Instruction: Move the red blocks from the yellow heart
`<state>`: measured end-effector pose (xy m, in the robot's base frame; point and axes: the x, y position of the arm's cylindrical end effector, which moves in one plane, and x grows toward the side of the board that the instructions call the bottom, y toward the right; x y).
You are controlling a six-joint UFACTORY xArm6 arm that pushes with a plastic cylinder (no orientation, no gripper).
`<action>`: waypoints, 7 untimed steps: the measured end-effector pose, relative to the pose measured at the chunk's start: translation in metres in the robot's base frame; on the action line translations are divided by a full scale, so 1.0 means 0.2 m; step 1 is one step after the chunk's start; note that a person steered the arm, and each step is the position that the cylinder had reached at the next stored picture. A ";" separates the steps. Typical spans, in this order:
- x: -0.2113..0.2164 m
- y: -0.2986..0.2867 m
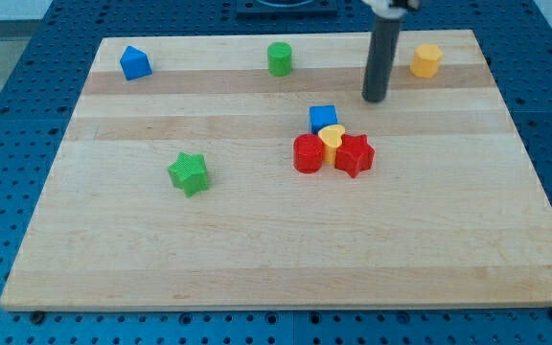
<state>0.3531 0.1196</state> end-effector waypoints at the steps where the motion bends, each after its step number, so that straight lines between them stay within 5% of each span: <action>1: 0.00 0.00; 5: 0.58 -0.13; 7: 0.68 -0.34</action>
<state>0.4888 0.0513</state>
